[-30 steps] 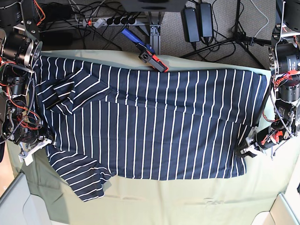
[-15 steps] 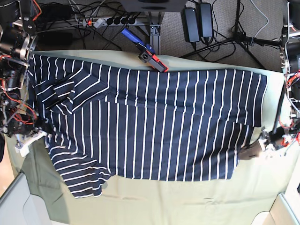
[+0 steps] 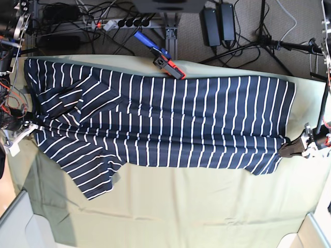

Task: Fold the T-shirt properly
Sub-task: 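Fold the hem edge with both grippers over toward the collar, then drag the folded shirt with both grippers toward the collar side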

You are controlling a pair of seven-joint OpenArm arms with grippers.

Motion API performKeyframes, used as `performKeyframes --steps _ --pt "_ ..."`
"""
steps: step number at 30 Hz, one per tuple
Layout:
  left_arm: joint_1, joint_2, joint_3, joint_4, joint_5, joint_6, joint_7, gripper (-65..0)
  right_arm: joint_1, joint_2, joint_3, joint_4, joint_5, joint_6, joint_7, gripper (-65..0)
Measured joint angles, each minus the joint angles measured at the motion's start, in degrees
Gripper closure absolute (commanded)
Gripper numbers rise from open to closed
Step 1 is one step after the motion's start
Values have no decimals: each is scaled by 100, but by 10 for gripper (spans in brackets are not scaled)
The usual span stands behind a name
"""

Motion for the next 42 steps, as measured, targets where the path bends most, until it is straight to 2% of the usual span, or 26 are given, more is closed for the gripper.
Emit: performKeyframes --steps 9,14,15,17,18,19,20,27,34,37,42 --pt "1268 -249 9 1991 24 -63 -59 0 -372 13 221 105 26 0 44 0" --pt "1510 -214 11 2452 0 -63 -275 0 -407 -22 232 107 -151 -2 74 0" --pt "1510 -203 11 2452 -4 -61 -278 0 -407 -22 232 116 -177 -2 76 -52" --pt "1510 -138 11 2452 2 -59 -278 0 -407 -20 234 116 -302 -4 109 -221" --pt "1510 -92 11 2452 13 -59 -275 0 -407 -22 238 120 -297 -7 101 -282" --pt "1510 -46 11 2452 11 -61 -275 0 -404 -22 238 122 -271 -9 96 -319" --pt "1510 -20 11 2452 2 -63 -273 0 -402 -22 238 138 -258 -9 94 -329" --pt "1510 -46 11 2474 13 -59 -245 0 -249 -46 472 251 -437 0 133 -329" --pt "1631 -46 11 2942 50 -57 -229 0 450 -39 501 295 -439 0 407 -329" --pt "1759 -46 13 3209 120 -57 -201 0 839 -168 507 225 -599 0 461 -329" --pt "1954 -68 11 3646 153 -57 -232 0 1261 -592 262 -516 -1106 0 938 -329"
